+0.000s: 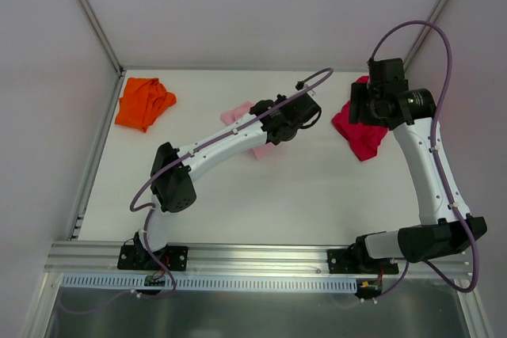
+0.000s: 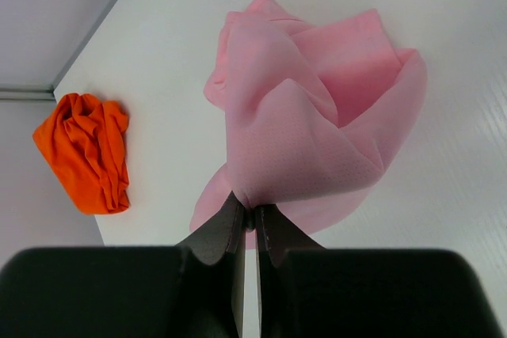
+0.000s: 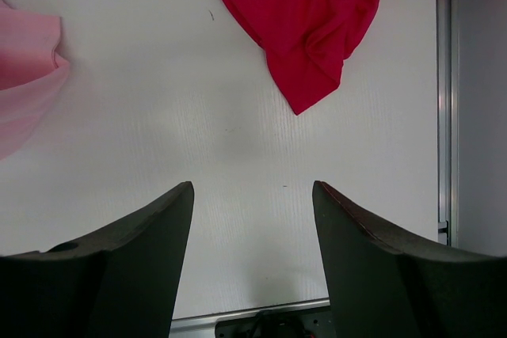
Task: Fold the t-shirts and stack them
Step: Fold the long partially folded tshirt into a neat square, then smooth out wrinkles on the folded tshirt, then put the neatly folded tshirt into the corner of the board with the left arm
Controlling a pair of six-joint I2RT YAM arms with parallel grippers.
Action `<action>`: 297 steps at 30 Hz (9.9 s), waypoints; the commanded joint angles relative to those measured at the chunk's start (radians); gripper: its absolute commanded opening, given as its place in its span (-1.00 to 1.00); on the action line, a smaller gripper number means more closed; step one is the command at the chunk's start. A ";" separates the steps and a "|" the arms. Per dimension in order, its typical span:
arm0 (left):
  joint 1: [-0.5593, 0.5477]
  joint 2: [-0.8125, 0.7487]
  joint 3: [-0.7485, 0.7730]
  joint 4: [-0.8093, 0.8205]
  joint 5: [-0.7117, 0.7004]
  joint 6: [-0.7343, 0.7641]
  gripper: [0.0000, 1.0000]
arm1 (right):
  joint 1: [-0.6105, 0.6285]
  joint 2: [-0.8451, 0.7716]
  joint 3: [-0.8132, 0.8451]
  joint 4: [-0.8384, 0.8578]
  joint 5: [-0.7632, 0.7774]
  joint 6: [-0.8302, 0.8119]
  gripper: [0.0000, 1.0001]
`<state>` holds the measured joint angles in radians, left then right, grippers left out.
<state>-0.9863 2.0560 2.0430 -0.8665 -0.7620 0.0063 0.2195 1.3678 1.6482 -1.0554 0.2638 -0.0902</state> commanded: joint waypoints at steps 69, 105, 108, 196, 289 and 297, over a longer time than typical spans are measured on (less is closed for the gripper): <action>0.403 0.314 0.194 0.004 0.093 -0.307 0.97 | 0.152 -0.119 -0.119 -0.021 -0.061 -0.016 0.32; 0.365 0.262 0.068 0.293 0.596 -0.298 0.93 | 0.185 -0.191 -0.136 -0.035 -0.044 -0.039 0.32; 0.368 0.292 0.078 0.271 0.590 -0.312 0.93 | 0.185 -0.194 -0.139 -0.037 -0.052 -0.040 0.32; 0.227 -0.772 -1.382 0.836 0.661 -0.890 0.96 | 0.285 -0.161 -0.179 0.021 -0.169 -0.060 0.32; 0.570 -0.197 -0.538 0.347 0.582 -0.784 -1.00 | 0.285 -0.256 -0.268 0.069 -0.187 -0.079 0.34; 0.641 -0.108 -0.348 0.305 0.704 -0.775 -1.00 | 0.285 -0.305 -0.340 0.092 -0.186 -0.077 0.34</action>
<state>-0.3611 1.9423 1.6176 -0.5285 -0.1162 -0.8051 0.4980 1.0992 1.3231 -0.9974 0.0887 -0.1688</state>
